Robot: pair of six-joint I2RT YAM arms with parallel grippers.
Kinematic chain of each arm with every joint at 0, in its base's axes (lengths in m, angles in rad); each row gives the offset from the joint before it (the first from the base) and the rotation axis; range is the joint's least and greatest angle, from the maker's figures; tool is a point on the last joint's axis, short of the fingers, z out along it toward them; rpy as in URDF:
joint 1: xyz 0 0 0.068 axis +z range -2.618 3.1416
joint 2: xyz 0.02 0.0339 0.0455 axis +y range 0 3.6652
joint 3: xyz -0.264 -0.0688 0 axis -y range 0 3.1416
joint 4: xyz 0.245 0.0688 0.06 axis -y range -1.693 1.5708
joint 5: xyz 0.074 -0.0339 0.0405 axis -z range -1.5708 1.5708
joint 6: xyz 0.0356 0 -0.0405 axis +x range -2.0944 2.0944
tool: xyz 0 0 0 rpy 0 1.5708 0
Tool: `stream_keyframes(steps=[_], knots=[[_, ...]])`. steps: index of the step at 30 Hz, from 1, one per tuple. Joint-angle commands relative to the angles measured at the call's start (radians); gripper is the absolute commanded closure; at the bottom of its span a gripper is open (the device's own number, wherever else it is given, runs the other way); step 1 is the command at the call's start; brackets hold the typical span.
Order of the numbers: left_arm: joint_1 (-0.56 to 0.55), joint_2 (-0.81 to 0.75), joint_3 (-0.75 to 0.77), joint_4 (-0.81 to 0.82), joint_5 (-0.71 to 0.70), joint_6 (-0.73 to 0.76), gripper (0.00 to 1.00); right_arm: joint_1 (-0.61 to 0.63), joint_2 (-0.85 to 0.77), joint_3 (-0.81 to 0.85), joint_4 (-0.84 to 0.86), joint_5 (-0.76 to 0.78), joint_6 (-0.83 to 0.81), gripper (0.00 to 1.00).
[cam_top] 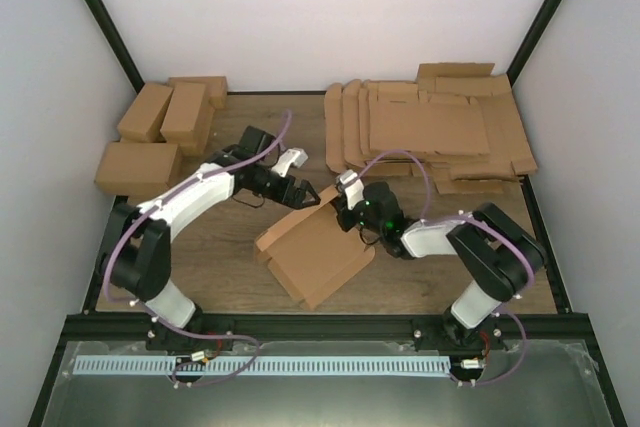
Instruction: Fold the paper box
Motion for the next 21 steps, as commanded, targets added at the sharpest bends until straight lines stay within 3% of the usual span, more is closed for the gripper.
stream_keyframes(steps=[1, 8, 14, 17, 21], knots=[[0.003, -0.172, -0.03, 0.014, -0.22, -0.031, 0.0, 0.003, -0.12, -0.023, -0.064, 0.146, 0.083, 0.99], [0.003, -0.496, -0.14, 0.068, -0.464, -0.075, 0.0, -0.001, -0.258, 0.02, -0.376, 0.347, 0.253, 0.99], [0.002, -0.727, -0.256, 0.081, -0.596, -0.17, 0.0, -0.063, -0.368, 0.026, -0.556, 0.34, 0.469, 0.99], [0.002, -0.777, -0.302, 0.08, -0.607, -0.262, 0.0, -0.129, -0.399, 0.023, -0.617, 0.287, 0.639, 0.99], [0.002, -0.779, -0.345, 0.081, -0.48, -0.382, 0.0, -0.172, -0.414, 0.009, -0.592, 0.18, 0.741, 0.99]])
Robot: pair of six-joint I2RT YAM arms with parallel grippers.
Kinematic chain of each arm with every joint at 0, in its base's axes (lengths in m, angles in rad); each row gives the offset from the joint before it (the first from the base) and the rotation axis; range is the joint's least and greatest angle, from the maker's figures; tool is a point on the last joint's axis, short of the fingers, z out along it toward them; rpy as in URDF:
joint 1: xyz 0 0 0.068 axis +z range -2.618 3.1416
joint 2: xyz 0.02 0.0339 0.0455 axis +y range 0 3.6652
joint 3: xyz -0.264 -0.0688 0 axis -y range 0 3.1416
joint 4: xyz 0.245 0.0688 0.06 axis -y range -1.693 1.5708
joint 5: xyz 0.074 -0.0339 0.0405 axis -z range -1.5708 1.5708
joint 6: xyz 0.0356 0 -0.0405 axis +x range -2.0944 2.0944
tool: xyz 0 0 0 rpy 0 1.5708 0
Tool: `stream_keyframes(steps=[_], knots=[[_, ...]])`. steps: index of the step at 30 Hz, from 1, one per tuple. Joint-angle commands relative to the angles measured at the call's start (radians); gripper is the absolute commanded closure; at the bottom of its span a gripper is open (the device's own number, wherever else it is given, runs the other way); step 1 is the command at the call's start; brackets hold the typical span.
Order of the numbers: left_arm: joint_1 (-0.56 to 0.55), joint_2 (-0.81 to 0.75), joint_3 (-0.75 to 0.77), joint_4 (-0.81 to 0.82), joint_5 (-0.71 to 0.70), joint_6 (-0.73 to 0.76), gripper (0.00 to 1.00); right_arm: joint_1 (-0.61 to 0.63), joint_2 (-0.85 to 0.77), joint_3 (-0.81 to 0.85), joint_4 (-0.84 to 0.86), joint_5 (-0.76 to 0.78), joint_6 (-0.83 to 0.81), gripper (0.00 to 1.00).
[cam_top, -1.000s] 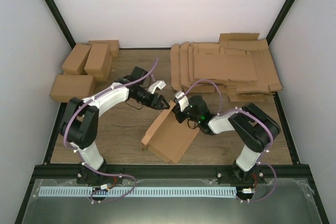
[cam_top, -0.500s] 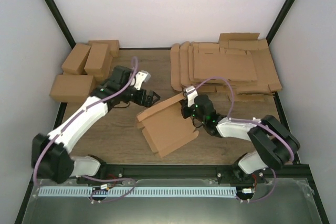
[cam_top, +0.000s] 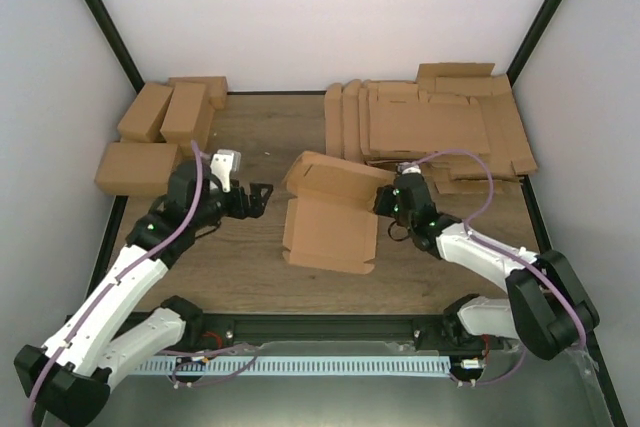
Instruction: Fold the paper box
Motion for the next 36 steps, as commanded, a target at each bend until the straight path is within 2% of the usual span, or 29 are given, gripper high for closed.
stream_keyframes(steps=[1, 5, 10, 15, 17, 20, 22, 23, 24, 26, 31, 34, 36], knots=[[0.0, 0.005, -0.053, 0.019, 0.147, -0.159, 0.0, -0.029, -0.024, 0.022, -0.029, -0.095, 0.212, 0.99], [-0.002, 0.001, -0.134, 0.075, 0.309, -0.207, 0.01, -0.029, -0.025, 0.024, 0.01, -0.124, 0.272, 0.99], [-0.02, 0.032, -0.152, 0.102, 0.38, -0.186, 0.13, -0.03, -0.036, 0.007, 0.056, -0.127, 0.3, 0.99], [-0.126, 0.08, -0.074, 0.049, 0.256, -0.126, 0.25, -0.03, -0.038, 0.007, 0.064, -0.12, 0.31, 0.99], [-0.141, 0.129, -0.048, 0.024, 0.23, -0.109, 0.37, -0.03, -0.04, 0.006, 0.07, -0.123, 0.315, 0.99], [-0.15, 0.21, -0.005, -0.03, 0.162, -0.1, 0.72, -0.03, -0.047, -0.005, 0.085, -0.131, 0.322, 0.99], [-0.151, 0.234, 0.023, -0.071, 0.087, -0.086, 0.91, -0.03, -0.052, -0.015, 0.103, -0.157, 0.314, 0.98], [-0.151, 0.242, 0.056, -0.109, 0.034, -0.079, 0.96, -0.03, -0.055, -0.027, 0.131, -0.186, 0.302, 0.87], [-0.151, 0.247, 0.094, -0.145, -0.007, -0.069, 0.96, -0.03, -0.059, -0.038, 0.151, -0.215, 0.29, 0.71], [-0.151, 0.266, 0.186, -0.236, -0.082, -0.042, 0.96, -0.025, -0.064, -0.063, 0.181, -0.275, 0.28, 0.55], [-0.151, 0.396, 0.42, -0.521, -0.177, 0.024, 0.96, 0.006, -0.113, -0.172, 0.251, -0.399, 0.252, 0.4], [-0.151, 0.453, 0.479, -0.614, -0.172, 0.043, 0.96, 0.011, -0.151, -0.212, 0.243, -0.464, 0.22, 0.32], [-0.151, 0.477, 0.505, -0.652, -0.146, 0.053, 0.96, 0.012, -0.186, -0.215, 0.207, -0.475, 0.195, 0.32]])
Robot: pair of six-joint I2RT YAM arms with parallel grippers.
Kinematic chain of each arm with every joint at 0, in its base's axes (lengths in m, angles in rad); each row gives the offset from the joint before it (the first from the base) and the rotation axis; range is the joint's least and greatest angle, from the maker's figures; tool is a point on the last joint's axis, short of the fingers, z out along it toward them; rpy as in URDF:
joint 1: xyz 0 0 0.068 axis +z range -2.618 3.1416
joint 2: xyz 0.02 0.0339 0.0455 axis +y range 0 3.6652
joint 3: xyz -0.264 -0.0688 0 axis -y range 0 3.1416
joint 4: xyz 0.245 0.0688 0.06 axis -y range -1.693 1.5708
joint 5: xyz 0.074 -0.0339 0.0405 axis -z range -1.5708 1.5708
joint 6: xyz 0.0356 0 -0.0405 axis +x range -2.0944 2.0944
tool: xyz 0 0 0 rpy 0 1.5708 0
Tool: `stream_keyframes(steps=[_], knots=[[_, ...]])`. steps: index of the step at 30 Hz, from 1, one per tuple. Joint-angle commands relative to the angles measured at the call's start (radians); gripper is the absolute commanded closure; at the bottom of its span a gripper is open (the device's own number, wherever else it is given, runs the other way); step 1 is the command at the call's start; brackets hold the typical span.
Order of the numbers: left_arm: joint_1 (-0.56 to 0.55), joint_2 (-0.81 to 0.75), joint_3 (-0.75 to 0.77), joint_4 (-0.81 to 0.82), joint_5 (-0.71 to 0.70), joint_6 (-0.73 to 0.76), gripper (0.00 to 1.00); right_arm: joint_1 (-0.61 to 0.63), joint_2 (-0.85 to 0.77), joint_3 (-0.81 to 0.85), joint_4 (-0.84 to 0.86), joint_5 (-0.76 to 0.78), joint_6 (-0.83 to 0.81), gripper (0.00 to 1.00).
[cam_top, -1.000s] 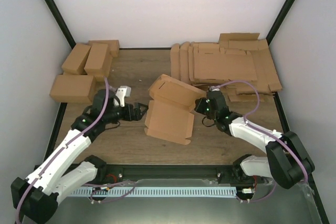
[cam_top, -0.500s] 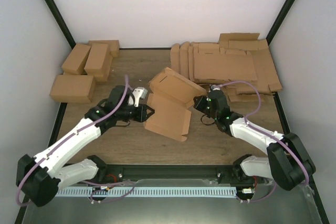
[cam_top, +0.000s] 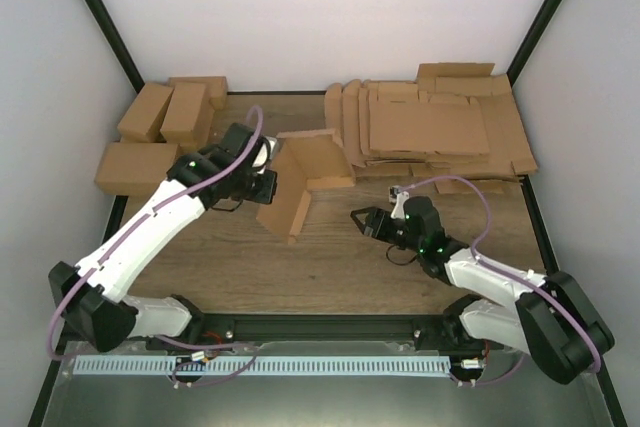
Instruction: Fold the paper box
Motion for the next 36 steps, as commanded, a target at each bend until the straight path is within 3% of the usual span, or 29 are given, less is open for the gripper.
stream_keyframes(steps=[1, 6, 17, 26, 36], knots=[[-0.002, 0.06, 0.057, -0.219, -0.012, 0.049, 0.96, 0.007, -0.08, 0.006, -0.028, -0.084, -0.068, 0.32], [-0.002, 0.099, 0.128, -0.315, -0.038, 0.042, 0.93, -0.016, -0.112, 0.047, -0.109, -0.117, -0.101, 0.33], [-0.055, 0.13, 0.135, -0.304, -0.055, 0.026, 0.92, -0.099, -0.055, 0.1, 0.086, -0.331, -0.03, 0.41], [-0.138, 0.093, 0.081, -0.245, -0.078, 0.004, 0.92, -0.106, 0.022, 0.327, -0.067, -0.272, 0.01, 0.44], [-0.149, 0.086, 0.058, -0.228, -0.079, -0.009, 0.92, -0.106, -0.007, 0.306, -0.061, -0.217, 0.051, 0.56]])
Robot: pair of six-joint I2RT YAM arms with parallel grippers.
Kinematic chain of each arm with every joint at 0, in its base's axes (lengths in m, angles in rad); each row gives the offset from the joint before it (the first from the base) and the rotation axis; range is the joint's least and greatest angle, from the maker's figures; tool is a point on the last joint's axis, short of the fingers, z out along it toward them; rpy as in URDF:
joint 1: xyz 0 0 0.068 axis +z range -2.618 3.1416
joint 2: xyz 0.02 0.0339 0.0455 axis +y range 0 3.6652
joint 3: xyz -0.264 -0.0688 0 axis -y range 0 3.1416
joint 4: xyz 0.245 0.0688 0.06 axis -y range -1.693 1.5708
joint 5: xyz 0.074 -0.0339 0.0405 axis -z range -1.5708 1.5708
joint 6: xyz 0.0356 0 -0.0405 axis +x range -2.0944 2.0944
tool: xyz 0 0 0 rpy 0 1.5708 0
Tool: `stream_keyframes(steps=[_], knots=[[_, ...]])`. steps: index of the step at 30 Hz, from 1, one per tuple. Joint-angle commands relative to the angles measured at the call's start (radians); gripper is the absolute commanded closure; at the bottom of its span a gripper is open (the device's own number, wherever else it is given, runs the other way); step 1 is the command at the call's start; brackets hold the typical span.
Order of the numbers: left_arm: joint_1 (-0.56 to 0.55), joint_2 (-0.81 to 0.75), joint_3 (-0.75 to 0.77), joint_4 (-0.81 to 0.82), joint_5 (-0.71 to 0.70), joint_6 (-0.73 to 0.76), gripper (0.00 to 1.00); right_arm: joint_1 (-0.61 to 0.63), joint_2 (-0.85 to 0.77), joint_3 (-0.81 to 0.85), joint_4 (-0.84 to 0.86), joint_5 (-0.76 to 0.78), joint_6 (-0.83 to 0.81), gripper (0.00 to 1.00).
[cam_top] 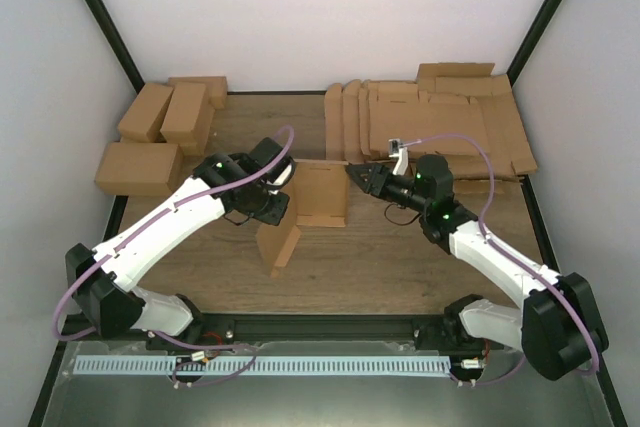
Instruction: Fold the paper box
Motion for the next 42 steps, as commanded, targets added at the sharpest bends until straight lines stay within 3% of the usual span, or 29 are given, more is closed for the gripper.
stream_keyframes(steps=[1, 9, 23, 25, 29, 32, 38, 42], knots=[[-0.007, -0.02, -0.001, 0.018, 0.0, -0.009, 0.92, -0.007, -0.021, -0.004, -0.035, 0.03, 0.013, 0.56], [-0.009, -0.019, -0.006, 0.015, -0.001, -0.011, 0.92, -0.007, -0.069, -0.034, -0.028, 0.084, 0.023, 0.62], [-0.014, -0.023, -0.014, 0.044, 0.048, 0.0, 0.87, -0.006, 0.061, 0.052, -0.078, -0.023, -0.053, 0.65], [-0.015, -0.033, -0.017, 0.062, 0.079, 0.006, 0.78, -0.006, 0.063, 0.053, -0.09, -0.019, -0.063, 0.67], [-0.01, -0.095, -0.029, 0.167, 0.165, -0.008, 0.37, -0.007, 0.062, 0.054, -0.112, -0.016, -0.082, 0.7], [0.019, -0.159, -0.029, 0.249, 0.235, -0.039, 0.23, -0.007, 0.065, 0.062, -0.127, -0.021, -0.105, 0.7], [0.187, -0.25, -0.027, 0.342, 0.394, -0.081, 0.17, -0.007, 0.079, 0.094, -0.17, -0.028, -0.144, 0.7], [0.341, -0.281, -0.104, 0.403, 0.527, -0.103, 0.29, -0.007, 0.078, 0.106, -0.177, -0.027, -0.153, 0.7]])
